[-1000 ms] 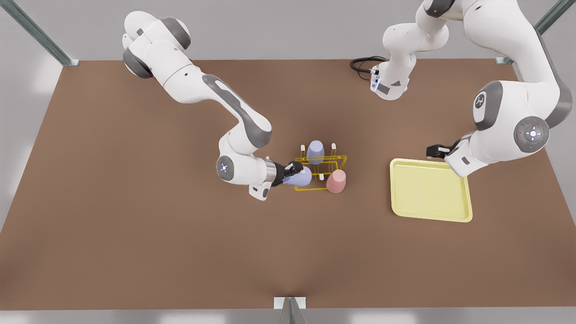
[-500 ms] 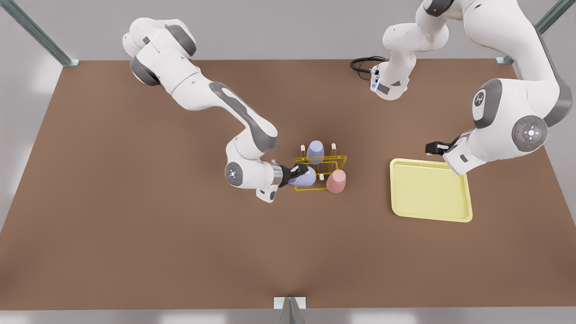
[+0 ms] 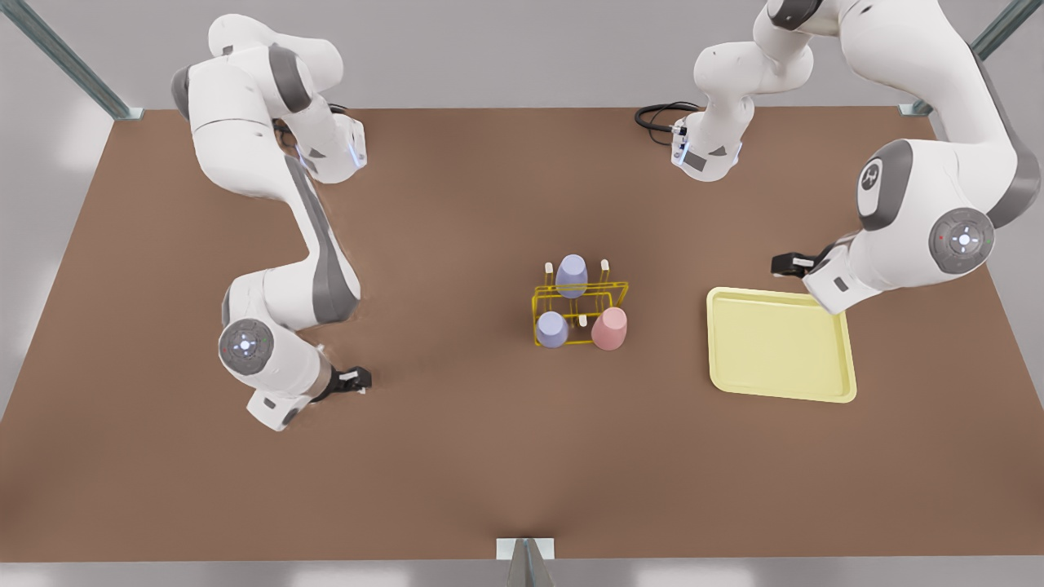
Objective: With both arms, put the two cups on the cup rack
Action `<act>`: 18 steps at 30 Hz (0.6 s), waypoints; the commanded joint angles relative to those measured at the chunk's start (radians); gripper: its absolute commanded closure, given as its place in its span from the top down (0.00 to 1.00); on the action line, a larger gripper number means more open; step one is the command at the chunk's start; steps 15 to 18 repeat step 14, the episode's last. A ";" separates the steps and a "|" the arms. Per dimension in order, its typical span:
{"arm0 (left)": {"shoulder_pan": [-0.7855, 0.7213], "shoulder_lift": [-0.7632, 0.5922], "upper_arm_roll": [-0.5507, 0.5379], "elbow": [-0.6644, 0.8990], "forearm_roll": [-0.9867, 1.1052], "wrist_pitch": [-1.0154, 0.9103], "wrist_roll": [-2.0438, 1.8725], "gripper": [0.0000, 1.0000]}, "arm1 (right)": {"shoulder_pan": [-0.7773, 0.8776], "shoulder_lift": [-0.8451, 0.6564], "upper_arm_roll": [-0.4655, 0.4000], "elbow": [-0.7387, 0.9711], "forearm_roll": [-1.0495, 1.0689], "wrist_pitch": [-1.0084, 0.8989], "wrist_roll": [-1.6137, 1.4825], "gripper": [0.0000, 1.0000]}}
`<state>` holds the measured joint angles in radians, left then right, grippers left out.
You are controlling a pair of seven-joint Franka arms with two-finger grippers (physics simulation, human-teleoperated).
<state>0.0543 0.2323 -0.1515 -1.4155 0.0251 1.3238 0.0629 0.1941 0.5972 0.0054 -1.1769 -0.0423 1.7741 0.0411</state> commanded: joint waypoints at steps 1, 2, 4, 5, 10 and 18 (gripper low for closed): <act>-0.002 -0.001 -0.003 0.004 -0.001 -0.012 -0.001 1.00 | -0.032 -0.111 -0.021 0.013 -0.203 -0.355 0.076 1.00; -0.001 -0.001 -0.003 0.007 -0.001 -0.012 -0.002 1.00 | -0.047 -0.186 -0.015 0.000 -0.191 -0.424 0.074 1.00; -0.001 -0.001 -0.005 0.007 -0.002 -0.015 -0.002 1.00 | -0.082 -0.322 -0.016 -0.093 -0.133 -0.458 0.069 1.00; 0.001 0.004 -0.003 0.007 -0.001 -0.028 -0.003 1.00 | -0.130 -0.468 -0.010 -0.268 -0.088 -0.412 0.069 1.00; 0.005 0.005 -0.003 0.007 -0.001 -0.028 -0.002 1.00 | -0.130 -0.467 -0.010 -0.268 -0.088 -0.412 0.068 1.00; 0.004 0.005 -0.003 0.007 -0.001 -0.028 -0.002 1.00 | -0.130 -0.468 -0.010 -0.270 -0.087 -0.412 0.069 1.00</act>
